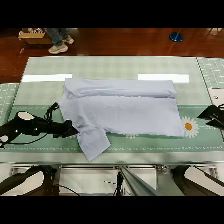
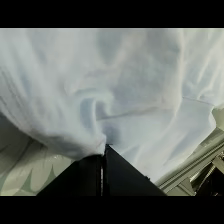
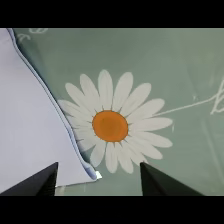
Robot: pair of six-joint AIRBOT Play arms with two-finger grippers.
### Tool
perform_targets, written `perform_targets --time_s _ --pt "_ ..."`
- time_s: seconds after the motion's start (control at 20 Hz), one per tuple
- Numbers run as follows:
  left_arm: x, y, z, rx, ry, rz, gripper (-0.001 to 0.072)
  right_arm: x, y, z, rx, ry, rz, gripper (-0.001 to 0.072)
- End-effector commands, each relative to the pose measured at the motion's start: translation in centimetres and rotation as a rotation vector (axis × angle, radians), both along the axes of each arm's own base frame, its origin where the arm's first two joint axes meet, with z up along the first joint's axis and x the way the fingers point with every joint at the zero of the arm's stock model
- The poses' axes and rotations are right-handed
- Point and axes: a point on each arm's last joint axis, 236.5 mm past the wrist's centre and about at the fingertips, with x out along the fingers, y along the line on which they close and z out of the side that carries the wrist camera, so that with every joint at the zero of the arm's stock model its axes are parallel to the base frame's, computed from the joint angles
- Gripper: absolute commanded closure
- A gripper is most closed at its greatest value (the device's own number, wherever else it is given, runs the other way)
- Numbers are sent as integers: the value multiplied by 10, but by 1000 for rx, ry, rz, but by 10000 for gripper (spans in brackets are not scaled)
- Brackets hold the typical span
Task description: Fold the shirts.
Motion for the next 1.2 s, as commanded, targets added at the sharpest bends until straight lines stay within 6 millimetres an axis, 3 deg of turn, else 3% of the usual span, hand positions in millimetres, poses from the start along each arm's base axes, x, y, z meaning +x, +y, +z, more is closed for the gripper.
perform_targets --time_s 0.0,0.15,0.3,0.6,0.7,0.85,1.0,1.05,1.1,1.15 --pt "-2 -1 1 -8 1 -12 685 -23 19 -23 105 29 -31 112" --pt "-2 -1 1 -8 1 -12 685 -30 42 -42 171 20 -21 113" --pt "-2 -1 1 -7 0 -12 685 -22 61 -45 243 -35 -37 120" --pt "-2 -1 1 -8 -4 -17 685 -30 71 -62 258 -23 -78 131" --pt "-2 -1 1 -8 -4 -17 685 -33 74 -68 262 -18 -91 179" --pt "-2 -1 1 -7 -5 -17 685 -32 83 -73 292 -27 -127 181" --pt "-1 -1 1 -6 -6 -15 685 -36 93 -71 334 -18 -105 446" --pt "-1 -1 1 -6 -6 -15 685 -36 99 -67 358 -31 -76 588" --pt "-1 -1 2 -8 -12 -23 685 -35 105 -61 391 -52 -49 684" --pt "0 -2 5 -15 -20 -37 686 -32 113 -54 429 -79 -22 683"
